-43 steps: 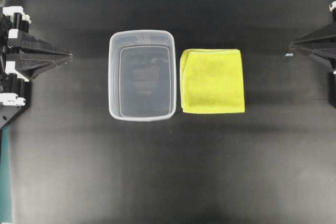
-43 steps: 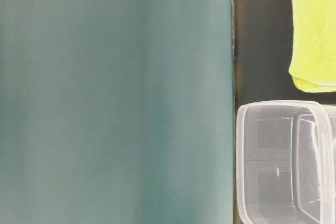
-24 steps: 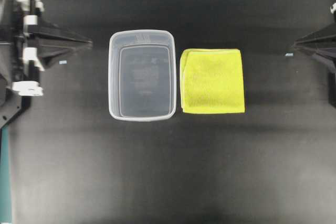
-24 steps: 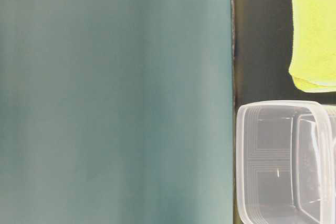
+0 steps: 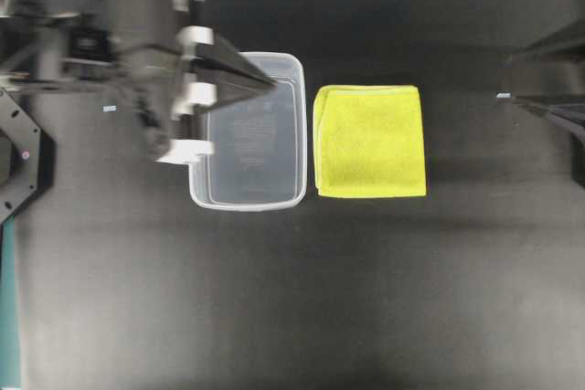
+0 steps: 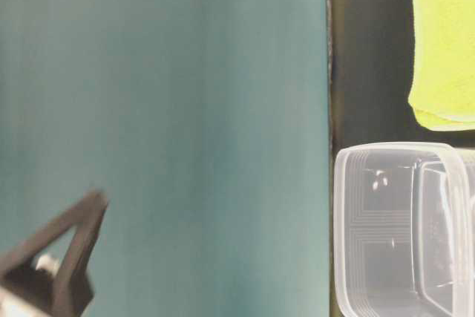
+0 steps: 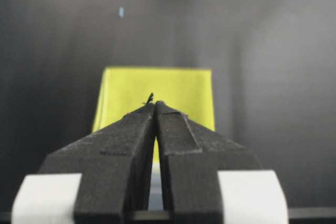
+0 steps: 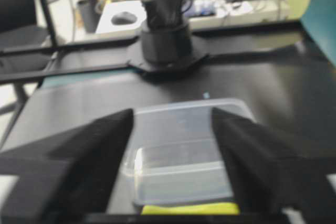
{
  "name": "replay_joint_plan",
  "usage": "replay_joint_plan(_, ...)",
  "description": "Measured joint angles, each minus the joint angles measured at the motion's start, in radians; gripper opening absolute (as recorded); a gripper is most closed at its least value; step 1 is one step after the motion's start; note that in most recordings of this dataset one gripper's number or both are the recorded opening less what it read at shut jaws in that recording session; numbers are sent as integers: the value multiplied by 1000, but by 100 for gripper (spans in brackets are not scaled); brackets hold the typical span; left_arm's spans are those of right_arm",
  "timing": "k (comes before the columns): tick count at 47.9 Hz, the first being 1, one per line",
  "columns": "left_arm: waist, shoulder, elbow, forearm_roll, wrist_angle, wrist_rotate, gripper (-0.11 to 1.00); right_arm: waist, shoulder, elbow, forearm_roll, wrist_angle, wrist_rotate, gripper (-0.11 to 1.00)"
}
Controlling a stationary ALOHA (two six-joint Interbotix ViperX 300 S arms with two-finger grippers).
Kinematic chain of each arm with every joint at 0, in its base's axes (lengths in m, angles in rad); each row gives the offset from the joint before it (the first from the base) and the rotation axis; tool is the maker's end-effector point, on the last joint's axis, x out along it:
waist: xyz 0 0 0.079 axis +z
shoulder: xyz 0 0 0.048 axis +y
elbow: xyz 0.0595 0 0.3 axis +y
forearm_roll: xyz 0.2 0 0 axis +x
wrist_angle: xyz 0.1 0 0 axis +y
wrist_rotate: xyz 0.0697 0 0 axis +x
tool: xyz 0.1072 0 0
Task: Place the yellow towel into the container with the left arm.
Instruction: 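Move the left gripper over the container toward the yellow towel, then lower the left gripper onto the yellow towel's edge and close it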
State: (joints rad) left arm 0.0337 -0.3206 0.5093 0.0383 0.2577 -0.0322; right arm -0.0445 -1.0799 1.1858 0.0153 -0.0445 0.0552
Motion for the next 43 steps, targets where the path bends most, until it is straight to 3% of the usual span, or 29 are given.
replay_joint_plan(4, -2, 92, -100, -2, 98, 0, 2, -9, -34, 0, 0, 9, 0, 77)
replay_joint_plan(9, -2, 187, -204, 0, 183, 9, 9, -9, -78, 0, 0, 29, 0, 77)
replay_joint_plan(14, -2, 272, -290, 0, 221, 40, 33, -9, -112, 2, 0, 57, 0, 76)
replay_joint_plan(19, 0, 360, -370, 0, 249, 91, 67, -9, -137, 2, 0, 84, 0, 76)
replay_joint_plan(24, 5, 454, -449, 2, 310, 127, 88, -9, -150, 2, 0, 94, 2, 76)
replay_joint_plan(34, 9, 646, -583, 2, 476, 138, 90, -9, -155, 2, 0, 92, 0, 76)
replay_joint_plan(43, 9, 788, -649, 0, 499, 135, 90, -9, -163, 2, 0, 92, 0, 76)
